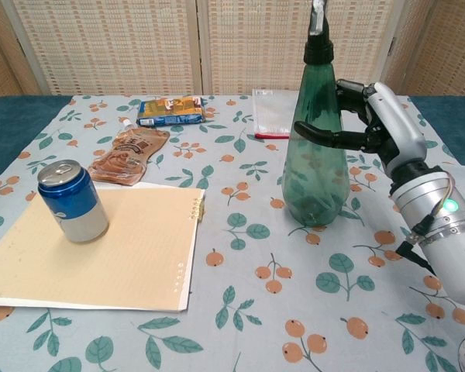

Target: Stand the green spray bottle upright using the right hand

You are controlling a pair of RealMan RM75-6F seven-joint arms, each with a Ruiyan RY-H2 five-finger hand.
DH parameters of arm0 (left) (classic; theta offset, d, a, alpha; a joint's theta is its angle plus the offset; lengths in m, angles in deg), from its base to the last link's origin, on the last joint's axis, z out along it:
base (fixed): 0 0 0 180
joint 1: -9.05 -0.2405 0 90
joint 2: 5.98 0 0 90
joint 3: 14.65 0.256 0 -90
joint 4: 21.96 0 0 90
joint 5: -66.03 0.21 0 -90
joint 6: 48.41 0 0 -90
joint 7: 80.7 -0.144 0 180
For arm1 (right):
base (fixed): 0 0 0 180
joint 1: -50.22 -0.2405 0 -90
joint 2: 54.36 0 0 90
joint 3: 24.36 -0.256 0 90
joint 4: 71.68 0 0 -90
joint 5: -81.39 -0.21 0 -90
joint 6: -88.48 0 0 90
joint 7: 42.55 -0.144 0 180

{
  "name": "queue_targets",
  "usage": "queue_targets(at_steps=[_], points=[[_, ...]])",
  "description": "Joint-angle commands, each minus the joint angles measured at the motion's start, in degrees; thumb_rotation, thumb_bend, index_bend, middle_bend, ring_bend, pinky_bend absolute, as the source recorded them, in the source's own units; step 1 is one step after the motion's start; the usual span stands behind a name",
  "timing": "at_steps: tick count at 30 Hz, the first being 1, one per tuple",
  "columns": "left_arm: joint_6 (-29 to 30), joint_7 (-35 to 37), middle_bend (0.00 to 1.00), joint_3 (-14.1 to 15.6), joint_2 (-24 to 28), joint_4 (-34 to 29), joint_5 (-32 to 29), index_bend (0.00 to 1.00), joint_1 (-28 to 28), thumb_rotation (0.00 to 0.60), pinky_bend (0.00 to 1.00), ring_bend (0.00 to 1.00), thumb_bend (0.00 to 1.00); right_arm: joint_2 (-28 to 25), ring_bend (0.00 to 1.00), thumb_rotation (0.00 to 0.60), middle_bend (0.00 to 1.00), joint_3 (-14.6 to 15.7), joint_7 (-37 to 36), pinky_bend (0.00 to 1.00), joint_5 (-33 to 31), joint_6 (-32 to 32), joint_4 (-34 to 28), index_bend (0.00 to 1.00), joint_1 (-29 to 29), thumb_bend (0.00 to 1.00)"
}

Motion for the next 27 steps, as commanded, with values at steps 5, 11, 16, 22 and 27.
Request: queue_targets(at_steps=[5,11,16,22,27], points=[[-0.2,-0.1,0.0,0.0,-0.1,0.0,-0.2,0.0,0.0,0.6,0.0,0.0,0.27,0.1,0.18,0.6,0.52,0.2,-0.6,0.2,0.4,0.2,0.7,0.47,0.2,0.0],[-0.3,-0.1,0.0,0.0,-0.1,0.1,-0.2,0.0,0.0,0.6,0.0,0.0,0.27,-0.4,0.13,0.6,0.44,0.7,-0.5,0.2,1.3,-0.7,0.1,0.35,0.4,0.0],[-0.5,0.1,0.0,0.0,0.0,0.2,-0.2,0.0,0.1,0.6,0.0,0.0,0.27,-1.4,0.11,0.6,0.41,1.1,0.0,0.2,2.0,-1.5,-1.2,0.3,0.8,0.0],[-0.5,0.0,0.0,0.1,-0.1,0.0,-0.1,0.0,0.1,0.6,0.0,0.0,0.27,-2.5,0.08,0.6,0.36,2.2,0.7,0.2,2.8,-1.4,-2.0,0.22,1.5,0.0],[-0.3,-0.3,0.0,0.2,-0.2,0.0,-0.1,0.0,0.0,0.6,0.0,0.0,0.27,-3.4,0.05,0.6,0.3,2.4,1.5,0.15,3.3,-2.2,-3.6,0.11,2.0,0.0]])
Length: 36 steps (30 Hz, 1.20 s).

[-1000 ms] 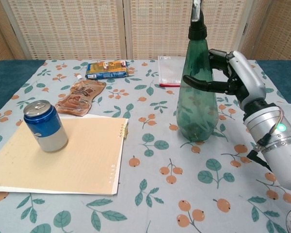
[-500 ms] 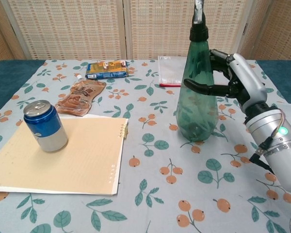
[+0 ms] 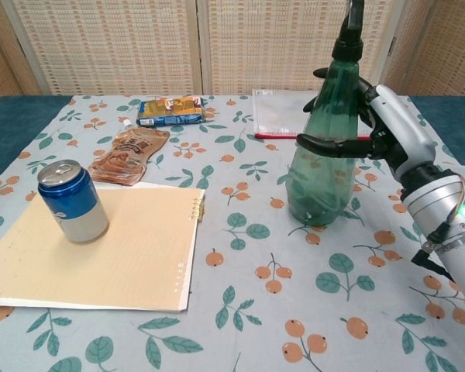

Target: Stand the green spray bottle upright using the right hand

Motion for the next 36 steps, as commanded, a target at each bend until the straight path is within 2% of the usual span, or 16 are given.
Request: queue_targets(at_steps=[1,9,20,27,29,31,33,36], points=[[-0.1,0.0,0.0,0.0,0.0,0.0,-0.1,0.0,0.0,0.6,0.0,0.0,0.27,-0.7,0.04,0.6,0.29,-0.2,0.7,0.14,0.1,-0.5,-1.3,0.11,0.3,0.0],[-0.1,0.5,0.0,0.0,0.2,-0.1,0.1,0.0,0.0,0.6,0.0,0.0,0.27,-3.6,0.0,0.6,0.25,-0.8,6.6,0.05,-0.4,-0.3,-5.7,0.05,0.9,0.0],[0.1,1.1,0.0,0.2,0.3,-0.1,0.5,0.0,-0.1,0.6,0.01,0.0,0.27,-9.6,0.0,0.6,0.24,0.7,16.5,0.02,-1.7,3.6,-13.4,0.04,3.2,0.0],[0.1,1.4,0.0,0.2,0.5,-0.3,0.6,0.0,-0.1,0.6,0.01,0.0,0.27,-15.0,0.0,0.6,0.24,2.0,26.9,0.0,-4.2,7.7,-20.7,0.05,5.3,0.0],[0.2,1.5,0.0,0.3,0.5,-0.2,0.6,0.0,-0.1,0.6,0.01,0.0,0.27,-17.3,0.0,0.6,0.24,2.6,31.2,0.0,-5.3,9.6,-23.5,0.06,5.9,0.0],[0.2,1.6,0.0,0.3,0.4,-0.1,0.7,0.0,-0.2,0.6,0.01,0.0,0.27,-21.5,0.0,0.6,0.24,4.0,38.1,0.0,-7.9,14.0,-29.3,0.06,6.6,0.0],[0.4,1.6,0.0,0.3,0.5,-0.1,0.9,0.0,-0.2,0.6,0.01,0.0,0.27,-26.3,0.0,0.6,0.21,4.8,45.0,0.0,-11.2,17.9,-36.3,0.02,7.1,0.0],[0.7,1.7,0.0,0.3,0.5,-0.2,1.2,0.0,-0.3,0.6,0.01,0.0,0.27,-30.9,0.0,0.6,0.18,4.7,49.9,0.0,-14.9,20.4,-43.4,0.0,7.4,0.0]])
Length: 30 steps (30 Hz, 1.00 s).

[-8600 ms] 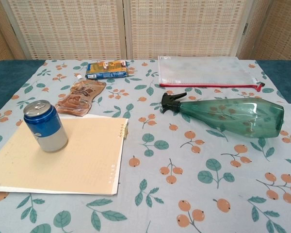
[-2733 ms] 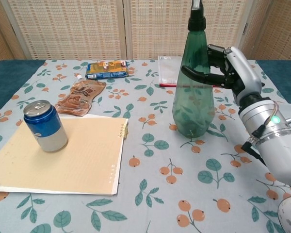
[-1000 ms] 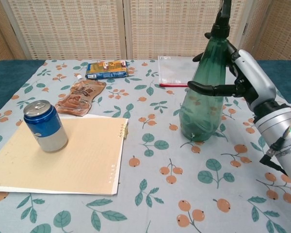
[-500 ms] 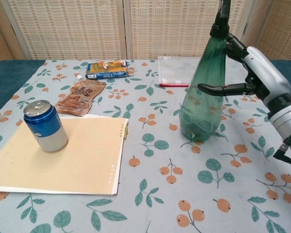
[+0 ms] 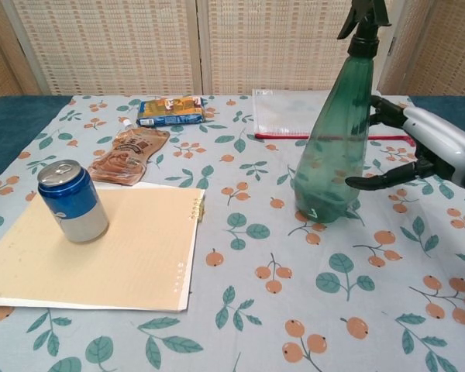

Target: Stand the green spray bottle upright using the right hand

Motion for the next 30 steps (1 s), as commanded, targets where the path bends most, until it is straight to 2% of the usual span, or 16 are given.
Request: queue_targets(at_steps=[1,8,10,15,17,19,23,30], points=[[0.2,0.0,0.0,0.0,0.0,-0.1,0.2,0.0,-0.1,0.6,0.01,0.0,0.27,-9.1,0.0,0.6,0.17,1.1,10.4,0.0,-7.1,6.9,-12.5,0.0,1.2,0.0],[0.2,-0.3,0.0,-0.1,-0.2,0.1,-0.3,0.0,-0.2,0.6,0.01,0.0,0.27,-13.3,0.0,0.6,0.11,1.1,15.2,0.0,-10.5,8.9,-19.3,0.0,1.0,0.0],[0.0,-0.4,0.0,-0.2,-0.2,0.1,-0.5,0.0,-0.1,0.6,0.01,0.0,0.27,-15.9,0.0,0.6,0.1,1.4,19.7,0.0,-12.6,8.7,-22.3,0.0,1.2,0.0],[-0.2,-0.8,0.0,-0.3,-0.3,0.1,-1.0,0.0,0.0,0.6,0.01,0.0,0.27,-25.7,0.0,0.6,0.06,3.1,36.4,0.0,-19.5,6.6,-33.0,0.0,0.6,0.0],[-0.3,-0.9,0.0,-0.4,-0.3,0.0,-1.3,0.0,-0.1,0.6,0.01,0.0,0.27,-29.6,0.0,0.6,0.04,4.1,40.5,0.0,-19.9,5.3,-36.3,0.0,0.7,0.0],[-0.2,-1.0,0.0,-0.5,-0.3,0.0,-1.5,0.0,-0.2,0.6,0.01,0.0,0.27,-31.8,0.0,0.6,0.04,5.2,41.0,0.0,-16.4,3.6,-36.5,0.0,1.4,0.0],[0.2,-1.0,0.0,-0.7,-0.4,-0.1,-1.6,0.0,-0.3,0.6,0.01,0.0,0.27,-33.2,0.0,0.6,0.04,8.6,37.1,0.0,-4.0,-1.9,-30.8,0.0,5.0,0.01],[0.1,-2.0,0.0,-1.0,-0.7,-0.4,-2.2,0.0,-0.2,0.6,0.01,0.0,0.27,-34.1,0.0,0.6,0.04,11.8,32.9,0.0,3.7,-6.7,-26.6,0.0,9.5,0.01]])
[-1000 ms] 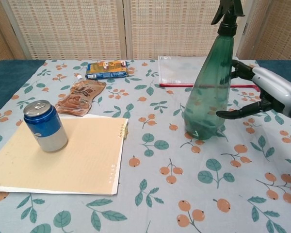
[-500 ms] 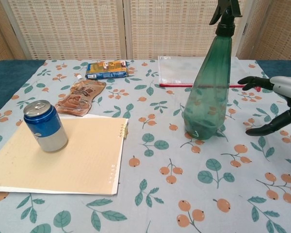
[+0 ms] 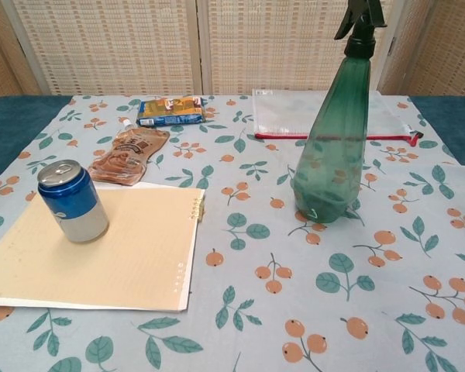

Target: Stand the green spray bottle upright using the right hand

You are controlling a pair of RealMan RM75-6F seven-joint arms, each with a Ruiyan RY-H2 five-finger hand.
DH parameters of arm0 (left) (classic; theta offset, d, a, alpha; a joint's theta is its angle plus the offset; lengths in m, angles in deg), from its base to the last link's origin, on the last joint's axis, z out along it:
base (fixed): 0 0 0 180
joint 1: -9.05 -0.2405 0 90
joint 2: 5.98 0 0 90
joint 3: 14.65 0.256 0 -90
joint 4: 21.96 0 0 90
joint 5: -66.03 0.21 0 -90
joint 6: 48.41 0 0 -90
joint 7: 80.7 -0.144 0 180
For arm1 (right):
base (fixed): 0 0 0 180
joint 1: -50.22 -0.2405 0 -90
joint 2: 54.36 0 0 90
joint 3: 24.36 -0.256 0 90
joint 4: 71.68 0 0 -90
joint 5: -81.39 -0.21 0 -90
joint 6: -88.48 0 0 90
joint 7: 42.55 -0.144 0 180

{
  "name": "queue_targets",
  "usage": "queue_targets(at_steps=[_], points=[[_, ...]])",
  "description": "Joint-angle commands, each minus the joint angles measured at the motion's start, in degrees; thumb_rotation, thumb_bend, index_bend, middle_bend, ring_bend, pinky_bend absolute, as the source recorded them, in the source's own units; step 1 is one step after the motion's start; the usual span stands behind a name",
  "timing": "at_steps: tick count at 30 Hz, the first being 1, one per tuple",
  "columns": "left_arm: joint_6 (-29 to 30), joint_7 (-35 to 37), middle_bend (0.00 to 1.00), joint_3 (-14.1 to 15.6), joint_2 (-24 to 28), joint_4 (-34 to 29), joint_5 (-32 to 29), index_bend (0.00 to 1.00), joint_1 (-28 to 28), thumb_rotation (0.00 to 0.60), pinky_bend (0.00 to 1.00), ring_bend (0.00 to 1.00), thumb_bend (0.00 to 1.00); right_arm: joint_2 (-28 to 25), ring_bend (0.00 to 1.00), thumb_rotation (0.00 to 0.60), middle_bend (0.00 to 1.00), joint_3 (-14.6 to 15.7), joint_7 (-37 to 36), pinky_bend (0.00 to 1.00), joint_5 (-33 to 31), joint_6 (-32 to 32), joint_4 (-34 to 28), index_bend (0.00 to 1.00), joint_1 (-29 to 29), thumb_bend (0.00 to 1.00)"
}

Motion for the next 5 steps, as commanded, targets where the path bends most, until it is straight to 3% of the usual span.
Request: queue_targets(at_steps=[1,5], points=[[-0.1,-0.2,0.0,-0.1,-0.1,-0.1,-0.2,0.0,0.1,0.6,0.01,0.0,0.27,-0.7,0.0,0.6,0.04,2.2,-3.1,0.0,4.3,-3.4,2.8,0.0,2.9,0.01],[0.1,-0.4,0.0,-0.2,-0.2,-0.2,-0.1,0.0,0.1,0.6,0.01,0.0,0.27,-0.2,0.0,0.6,0.04,1.9,-4.9,0.0,7.0,-5.5,4.8,0.0,4.0,0.02]])
